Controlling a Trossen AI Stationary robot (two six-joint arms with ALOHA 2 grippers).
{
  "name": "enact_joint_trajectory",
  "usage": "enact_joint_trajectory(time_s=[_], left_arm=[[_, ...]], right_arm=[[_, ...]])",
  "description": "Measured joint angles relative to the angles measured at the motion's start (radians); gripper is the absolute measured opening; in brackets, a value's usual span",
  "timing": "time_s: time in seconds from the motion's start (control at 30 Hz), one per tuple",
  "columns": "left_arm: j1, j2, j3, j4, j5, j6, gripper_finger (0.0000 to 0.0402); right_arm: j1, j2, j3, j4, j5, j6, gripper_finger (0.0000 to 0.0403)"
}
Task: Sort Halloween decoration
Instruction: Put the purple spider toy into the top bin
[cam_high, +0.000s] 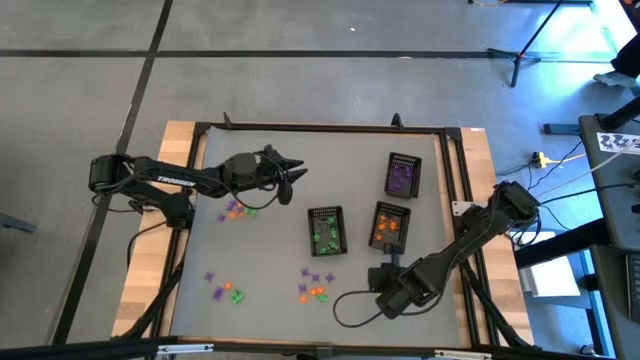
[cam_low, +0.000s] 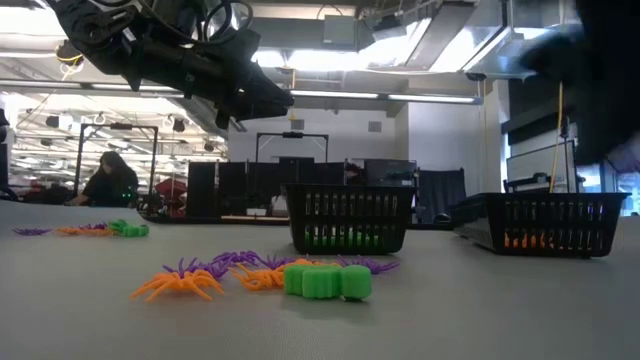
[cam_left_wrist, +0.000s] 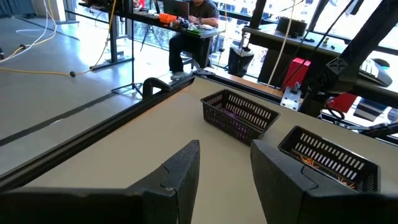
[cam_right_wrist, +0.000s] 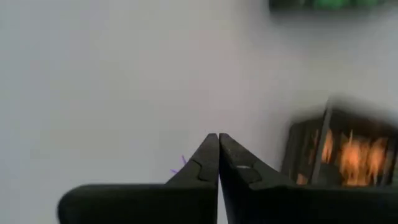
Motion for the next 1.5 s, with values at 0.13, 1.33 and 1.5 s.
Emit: enact_joint_trajectory(time_s=[0.13, 1.33, 1.5], left_arm=[[0.000, 0.000, 0.000, 0.000, 0.000, 0.000, 0.0135], [0.000, 0.000, 0.000, 0.000, 0.000, 0.000, 0.0135], [0.000, 0.000, 0.000, 0.000, 0.000, 0.000, 0.0135]], right_arm=[[-0.001, -0.093, -0.001, 0.099, 0.021, -0.105, 0.0001], [-0.813, -1.096, -0.692, 0.231, 0.036, -0.067, 0.0188], [-0.813, -1.115, -0.692, 0.234, -0.099, -0.070, 0.0198]])
